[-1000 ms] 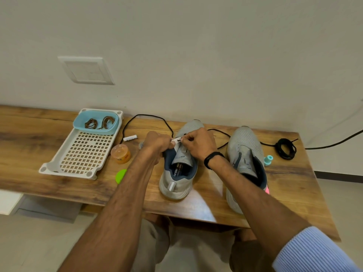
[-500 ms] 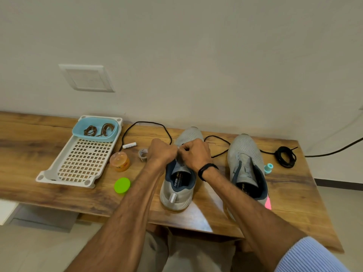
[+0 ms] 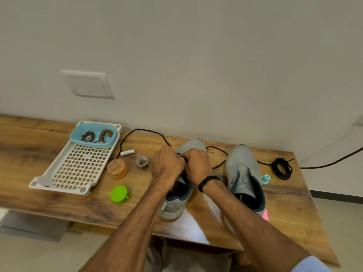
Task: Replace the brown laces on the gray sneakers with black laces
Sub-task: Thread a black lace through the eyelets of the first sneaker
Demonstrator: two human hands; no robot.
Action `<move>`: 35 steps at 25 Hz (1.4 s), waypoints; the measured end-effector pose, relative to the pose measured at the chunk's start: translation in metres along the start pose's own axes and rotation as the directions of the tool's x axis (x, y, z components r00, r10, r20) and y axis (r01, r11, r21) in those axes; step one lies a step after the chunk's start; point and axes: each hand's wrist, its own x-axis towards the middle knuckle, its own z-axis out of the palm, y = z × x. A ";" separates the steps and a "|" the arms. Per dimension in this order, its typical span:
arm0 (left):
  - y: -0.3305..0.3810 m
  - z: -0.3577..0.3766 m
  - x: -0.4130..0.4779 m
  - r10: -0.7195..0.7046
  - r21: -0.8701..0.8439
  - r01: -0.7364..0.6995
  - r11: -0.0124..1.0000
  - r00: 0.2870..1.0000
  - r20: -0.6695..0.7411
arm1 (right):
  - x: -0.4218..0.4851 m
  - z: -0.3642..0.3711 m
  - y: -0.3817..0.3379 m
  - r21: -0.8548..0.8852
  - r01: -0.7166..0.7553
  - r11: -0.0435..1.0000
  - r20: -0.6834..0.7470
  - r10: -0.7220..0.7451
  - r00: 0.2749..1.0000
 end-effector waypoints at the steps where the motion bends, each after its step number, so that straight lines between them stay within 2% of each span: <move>1: -0.002 -0.002 0.002 -0.011 -0.017 0.011 1.000 1.000 -0.003 | 0.002 0.001 0.000 -0.015 0.020 1.000 0.005 -0.020 1.000; 4: -0.007 -0.009 0.005 -0.093 -0.089 0.091 0.992 0.995 -0.023 | 0.006 -0.001 -0.001 0.037 -0.005 0.999 0.013 0.004 1.000; 9: -0.005 -0.013 0.004 -0.112 -0.099 0.110 0.989 0.994 -0.013 | 0.008 -0.007 -0.001 0.127 -0.112 0.986 -0.006 0.114 0.993; 16: -0.006 -0.022 0.006 -0.159 -0.160 0.155 0.975 0.987 -0.014 | 0.007 -0.010 -0.003 0.091 -0.084 0.992 0.004 0.084 0.996; 20: -0.004 -0.016 0.003 -0.168 -0.224 0.177 0.958 0.984 0.062 | 0.007 -0.004 -0.005 0.047 -0.059 0.997 -0.012 0.060 0.998; 22: -0.004 -0.018 0.005 -0.213 -0.342 0.243 0.908 0.969 0.124 | 0.009 -0.002 -0.002 0.059 -0.040 0.997 0.000 0.040 0.999; 25: -0.008 -0.024 0.012 -0.312 -0.551 0.388 0.739 0.922 0.230 | 0.010 -0.008 0.003 0.037 -0.027 0.999 0.014 0.026 1.000; 27: -0.009 -0.026 0.015 -0.334 -0.602 0.432 0.671 0.901 0.275 | 0.008 -0.009 0.005 0.058 -0.043 0.997 0.007 0.043 0.999; 32: -0.016 -0.015 0.018 -0.245 -0.529 0.372 0.762 0.923 0.297 | 0.008 -0.009 0.006 0.105 -0.061 0.993 0.006 0.060 0.998; 35: -0.017 -0.012 0.021 -0.230 -0.507 0.326 0.798 0.942 0.243 | 0.006 -0.005 0.005 0.043 -0.017 0.999 0.012 0.016 1.000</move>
